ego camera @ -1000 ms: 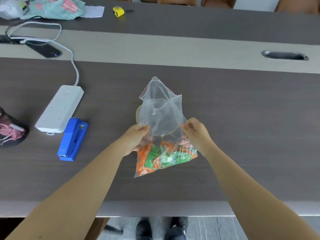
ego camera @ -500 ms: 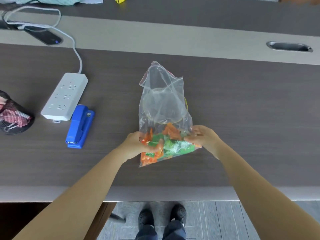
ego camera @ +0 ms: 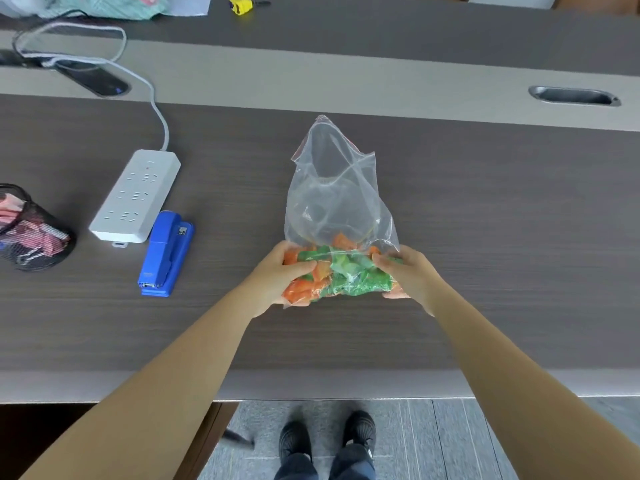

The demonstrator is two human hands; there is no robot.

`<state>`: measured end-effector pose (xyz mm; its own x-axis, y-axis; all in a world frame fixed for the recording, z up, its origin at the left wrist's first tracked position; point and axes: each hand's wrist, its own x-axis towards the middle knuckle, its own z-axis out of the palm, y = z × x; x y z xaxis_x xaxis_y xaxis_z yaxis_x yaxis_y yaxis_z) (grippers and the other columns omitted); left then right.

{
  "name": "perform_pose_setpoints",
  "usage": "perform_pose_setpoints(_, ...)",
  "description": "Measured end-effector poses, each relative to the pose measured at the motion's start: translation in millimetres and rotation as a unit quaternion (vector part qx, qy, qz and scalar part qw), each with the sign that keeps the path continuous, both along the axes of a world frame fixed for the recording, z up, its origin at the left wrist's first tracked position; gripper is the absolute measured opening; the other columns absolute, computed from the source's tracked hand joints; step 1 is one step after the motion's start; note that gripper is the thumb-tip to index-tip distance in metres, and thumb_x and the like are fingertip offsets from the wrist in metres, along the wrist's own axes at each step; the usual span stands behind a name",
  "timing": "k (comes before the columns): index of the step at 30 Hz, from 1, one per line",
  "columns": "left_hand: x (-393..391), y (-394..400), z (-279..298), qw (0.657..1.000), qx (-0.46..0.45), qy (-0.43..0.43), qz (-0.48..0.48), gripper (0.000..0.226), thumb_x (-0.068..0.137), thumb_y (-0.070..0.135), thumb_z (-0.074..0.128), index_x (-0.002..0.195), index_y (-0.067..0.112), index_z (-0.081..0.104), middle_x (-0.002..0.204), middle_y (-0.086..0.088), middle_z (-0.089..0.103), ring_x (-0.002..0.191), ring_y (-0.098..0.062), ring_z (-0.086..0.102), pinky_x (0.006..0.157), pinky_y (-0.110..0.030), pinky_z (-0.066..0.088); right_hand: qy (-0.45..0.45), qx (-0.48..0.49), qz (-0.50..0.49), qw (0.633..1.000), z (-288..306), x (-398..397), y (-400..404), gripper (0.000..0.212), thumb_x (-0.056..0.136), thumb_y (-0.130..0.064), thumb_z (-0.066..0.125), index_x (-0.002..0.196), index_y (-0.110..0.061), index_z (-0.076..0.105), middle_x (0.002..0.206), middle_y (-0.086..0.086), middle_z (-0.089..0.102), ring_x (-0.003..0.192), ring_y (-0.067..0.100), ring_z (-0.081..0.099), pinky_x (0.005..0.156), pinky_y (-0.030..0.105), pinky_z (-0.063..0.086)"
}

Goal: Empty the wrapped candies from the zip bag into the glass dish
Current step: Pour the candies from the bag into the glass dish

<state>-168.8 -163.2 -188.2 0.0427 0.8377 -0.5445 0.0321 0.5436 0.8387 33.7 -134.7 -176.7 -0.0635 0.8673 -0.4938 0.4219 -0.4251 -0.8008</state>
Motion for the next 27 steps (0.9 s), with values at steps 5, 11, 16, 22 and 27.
perform_pose_setpoints(5,-3.2,5.5,11.0,0.993,-0.033,-0.11,-0.005,0.046,0.082,0.005,0.06,0.124,0.015,0.044,0.116,-0.001,0.059,0.093,-0.015,0.064,0.077,-0.03,0.053,0.078,-0.059,-0.033,0.995,13.2,0.6,0.2,0.039,0.084,-0.026,0.06,0.116,-0.006,0.052,0.11,0.013,0.061,0.072,0.027,0.065,0.065,0.035,0.055)
perform_pose_setpoints(11,-7.8,14.4,26.9,0.987,-0.023,-0.155,-0.036,0.036,0.081,-0.012,0.053,0.109,0.01,0.057,0.091,0.008,0.075,0.084,-0.004,0.07,0.067,-0.017,0.058,0.153,-0.071,-0.057,0.984,25.8,-0.9,7.7,0.028,0.084,-0.02,0.06,0.106,-0.005,0.055,0.09,0.003,0.065,0.074,0.02,0.064,0.075,0.031,0.049)
perform_pose_setpoints(16,-8.4,22.4,40.0,0.991,-0.01,-0.13,-0.04,0.027,0.082,-0.01,0.054,0.095,0.013,0.062,0.101,-0.002,0.067,0.091,-0.011,0.064,0.076,-0.016,0.055,0.178,-0.085,-0.034,0.98,36.4,-4.1,12.9,0.012,0.084,-0.014,0.059,0.093,-0.006,0.059,0.077,0.002,0.059,0.058,0.008,0.059,0.06,0.019,0.047)
perform_pose_setpoints(22,-10.7,29.0,46.4,0.987,-0.007,-0.146,-0.064,0.046,0.081,-0.014,0.051,0.122,0.005,0.053,0.117,-0.004,0.063,0.103,-0.011,0.061,0.084,-0.017,0.053,0.196,-0.083,-0.015,0.977,42.0,-7.7,19.7,0.02,0.08,0.007,0.054,0.099,0.005,0.058,0.104,0.013,0.061,0.097,0.023,0.059,0.072,0.021,0.05)
perform_pose_setpoints(27,-9.6,35.2,46.9,0.998,0.004,-0.069,-0.011,0.043,0.082,-0.017,0.047,0.124,-0.005,0.048,0.121,-0.014,0.057,0.093,-0.013,0.061,0.095,-0.026,0.045,0.168,-0.042,-0.04,0.984,46.8,-8.9,20.8,0.027,0.086,0.007,0.046,0.11,0.013,0.056,0.093,0.013,0.063,0.078,0.019,0.061,0.062,0.019,0.054)
